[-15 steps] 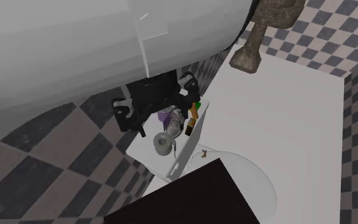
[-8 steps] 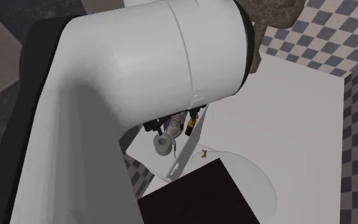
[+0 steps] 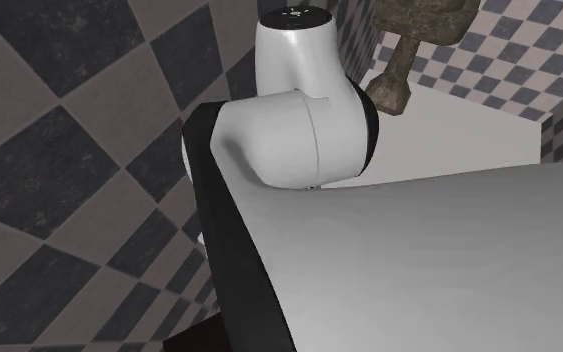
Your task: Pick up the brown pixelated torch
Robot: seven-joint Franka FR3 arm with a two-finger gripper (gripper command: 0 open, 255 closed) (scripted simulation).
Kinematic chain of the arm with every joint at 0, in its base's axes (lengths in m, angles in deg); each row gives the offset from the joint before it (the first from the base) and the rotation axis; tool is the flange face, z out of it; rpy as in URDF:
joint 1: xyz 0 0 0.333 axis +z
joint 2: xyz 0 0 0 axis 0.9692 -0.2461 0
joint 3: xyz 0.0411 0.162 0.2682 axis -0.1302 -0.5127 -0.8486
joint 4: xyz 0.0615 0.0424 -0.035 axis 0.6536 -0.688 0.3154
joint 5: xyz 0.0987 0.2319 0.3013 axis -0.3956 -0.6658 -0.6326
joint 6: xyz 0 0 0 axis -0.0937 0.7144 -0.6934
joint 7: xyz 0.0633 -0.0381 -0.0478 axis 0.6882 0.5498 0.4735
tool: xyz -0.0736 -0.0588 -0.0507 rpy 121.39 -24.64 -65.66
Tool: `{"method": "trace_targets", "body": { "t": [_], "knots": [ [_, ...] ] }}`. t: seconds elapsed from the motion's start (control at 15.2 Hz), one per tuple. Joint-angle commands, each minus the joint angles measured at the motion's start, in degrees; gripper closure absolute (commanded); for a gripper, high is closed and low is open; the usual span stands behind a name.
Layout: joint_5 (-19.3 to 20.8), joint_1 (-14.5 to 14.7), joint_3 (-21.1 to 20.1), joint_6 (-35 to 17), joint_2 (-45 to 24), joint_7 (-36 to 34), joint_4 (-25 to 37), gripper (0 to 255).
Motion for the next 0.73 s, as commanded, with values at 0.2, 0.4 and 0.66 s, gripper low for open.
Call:
{"method": "trace_targets", "body": {
  "t": [0.2,0.4,0.66],
  "knots": [
    [-1.5,0.62,4.59,-12.29,-10.51,5.54,-0.22,0],
    [-4.77,1.68,7.19,-19.04,-17.83,10.17,0.9,0],
    [-13.56,3.06,9.39,-26.73,-28.51,19.2,3.86,0]
  ]
}}
